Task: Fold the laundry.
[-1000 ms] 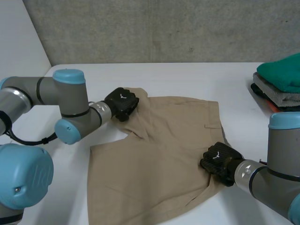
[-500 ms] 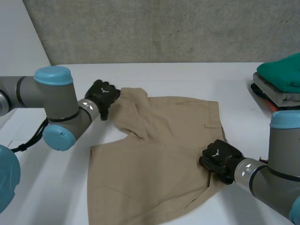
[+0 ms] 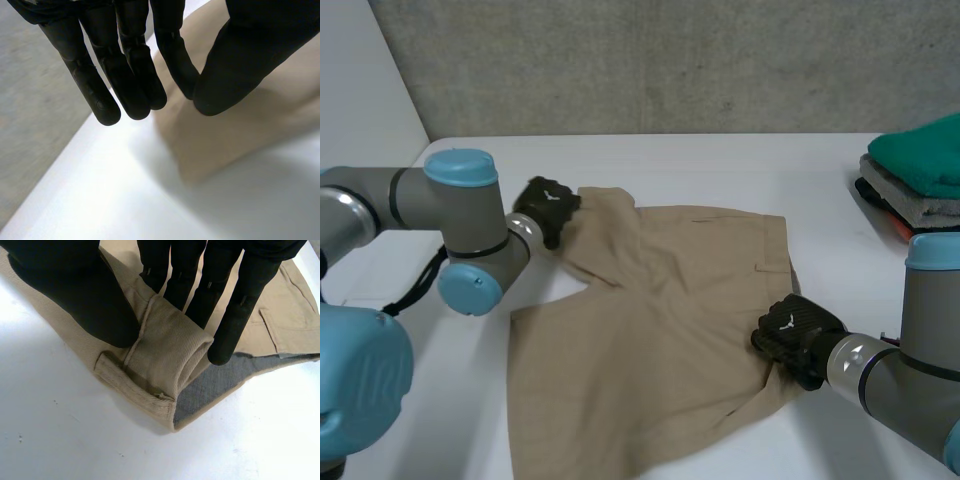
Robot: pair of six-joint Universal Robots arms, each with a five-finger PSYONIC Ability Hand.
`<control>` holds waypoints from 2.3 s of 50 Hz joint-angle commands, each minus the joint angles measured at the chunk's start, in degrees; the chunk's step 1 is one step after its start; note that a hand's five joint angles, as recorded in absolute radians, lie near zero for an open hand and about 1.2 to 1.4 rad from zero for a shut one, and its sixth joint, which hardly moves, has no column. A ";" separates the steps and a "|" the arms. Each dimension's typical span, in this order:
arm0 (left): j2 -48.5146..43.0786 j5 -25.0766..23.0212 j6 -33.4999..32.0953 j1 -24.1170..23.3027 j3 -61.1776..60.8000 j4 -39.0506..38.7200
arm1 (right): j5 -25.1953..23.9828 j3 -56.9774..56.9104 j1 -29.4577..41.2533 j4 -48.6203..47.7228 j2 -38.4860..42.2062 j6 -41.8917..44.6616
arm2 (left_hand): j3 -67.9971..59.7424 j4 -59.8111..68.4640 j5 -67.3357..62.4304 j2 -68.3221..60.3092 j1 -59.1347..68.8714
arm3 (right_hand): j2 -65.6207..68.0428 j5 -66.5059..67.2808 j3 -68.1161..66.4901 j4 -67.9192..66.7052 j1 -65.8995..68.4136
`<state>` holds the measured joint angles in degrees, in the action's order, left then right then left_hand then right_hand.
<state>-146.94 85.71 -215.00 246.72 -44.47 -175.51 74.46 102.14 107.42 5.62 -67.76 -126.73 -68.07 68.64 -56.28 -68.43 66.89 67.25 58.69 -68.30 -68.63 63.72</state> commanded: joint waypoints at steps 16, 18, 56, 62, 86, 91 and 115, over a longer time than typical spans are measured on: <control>9.65 7.85 -0.45 -1.07 -13.18 -1.38 | -0.28 0.08 0.95 0.01 -0.27 -0.18 | 6.53 -7.11 4.75 6.90 -5.36 | 12.75 11.31 -11.70 -11.37 16.28; 9.83 4.14 2.38 -0.71 -13.18 -3.77 | -0.28 0.25 1.04 0.01 -0.45 -0.18 | 32.84 -33.42 31.06 33.20 -31.66 | 12.75 11.31 -11.70 -11.37 16.28; 6.75 17.03 -3.50 -0.89 -11.69 3.60 | -0.10 0.26 1.39 -0.08 -1.06 -2.20 | -11.93 11.36 -13.72 -11.57 13.11 | 12.75 11.31 -11.70 -11.37 16.28; 10.44 17.74 -0.78 -1.68 -13.53 2.55 | -0.19 0.17 1.91 0.01 -0.97 -3.69 | 18.89 -19.46 17.10 19.25 -17.71 | 12.75 11.31 -11.70 -11.37 16.28; 50.34 6.84 22.95 -5.37 -62.92 8.43 | -0.10 -8.97 2.97 -5.35 1.84 -27.94 | 47.26 -47.84 45.48 47.63 -46.08 | 12.75 11.31 -11.70 -11.37 16.28; 50.70 8.15 26.20 -8.52 -65.83 8.70 | 0.42 -10.64 2.79 -6.50 2.37 -32.34 | 47.93 -48.51 46.15 48.30 -46.76 | 12.75 11.31 -11.70 -11.37 16.28; 43.93 19.05 23.93 -15.83 -64.95 -2.10 | 5.70 -10.03 3.94 -9.05 1.23 -37.10 | -11.93 11.35 -13.71 -11.56 13.10 | 12.75 11.31 -11.70 -11.37 16.28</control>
<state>-101.52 102.03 -189.48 232.32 -109.53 -170.88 81.02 91.63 111.27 -5.79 -65.62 -164.45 -46.46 46.64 -36.43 -47.15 49.40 67.25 58.69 -68.30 -68.63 63.72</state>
